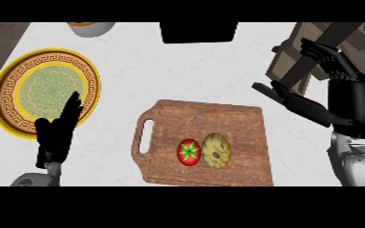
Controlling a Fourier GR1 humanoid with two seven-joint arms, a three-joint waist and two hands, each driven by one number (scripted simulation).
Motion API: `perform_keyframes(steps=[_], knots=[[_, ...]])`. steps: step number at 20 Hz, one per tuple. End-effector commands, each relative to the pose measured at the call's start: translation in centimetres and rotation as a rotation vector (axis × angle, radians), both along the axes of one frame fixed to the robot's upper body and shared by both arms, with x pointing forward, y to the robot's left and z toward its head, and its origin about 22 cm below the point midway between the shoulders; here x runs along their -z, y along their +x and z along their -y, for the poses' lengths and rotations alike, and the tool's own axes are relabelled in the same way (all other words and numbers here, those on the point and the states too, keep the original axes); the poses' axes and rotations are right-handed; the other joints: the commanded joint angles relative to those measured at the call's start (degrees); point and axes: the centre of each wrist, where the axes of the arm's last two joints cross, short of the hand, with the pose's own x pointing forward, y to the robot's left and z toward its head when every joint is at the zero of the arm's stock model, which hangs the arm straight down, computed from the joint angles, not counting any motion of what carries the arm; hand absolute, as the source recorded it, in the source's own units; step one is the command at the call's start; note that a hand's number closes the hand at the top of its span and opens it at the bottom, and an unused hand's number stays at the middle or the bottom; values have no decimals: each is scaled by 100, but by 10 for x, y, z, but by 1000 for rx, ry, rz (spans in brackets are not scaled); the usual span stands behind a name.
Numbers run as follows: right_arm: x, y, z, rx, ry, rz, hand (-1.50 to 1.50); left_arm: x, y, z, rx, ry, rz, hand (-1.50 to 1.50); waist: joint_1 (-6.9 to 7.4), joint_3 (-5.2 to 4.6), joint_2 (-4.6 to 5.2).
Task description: Pick the squash from the cutting board and place it in the tiered basket
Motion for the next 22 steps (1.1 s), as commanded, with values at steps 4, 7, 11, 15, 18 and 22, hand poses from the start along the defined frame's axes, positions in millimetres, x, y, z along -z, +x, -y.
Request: perform_keyframes(steps=[4,7,11,15,18,22], knots=[[-11,-80,-40,48,-27,177,-150,16,-25,46,-14,-38,-26,0,152,30,86],[-20,-100,-44,22,-203,29,-150,33,-40,48,-20,-17,-60,0,84,5,73],[-8,-121,-33,-28,-493,-251,-150,24,-39,43,-38,-30,-50,0,21,-14,53],[-26,-135,-39,47,-754,-302,-150,25,-37,51,-35,-26,-35,0,40,-31,53],[-37,-147,-45,136,-894,-354,-150,16,-38,34,-29,-17,-51,0,123,-17,61],[-39,-151,-72,240,-960,-360,-150,21,-38,53,-10,-13,-50,0,198,-7,83]])
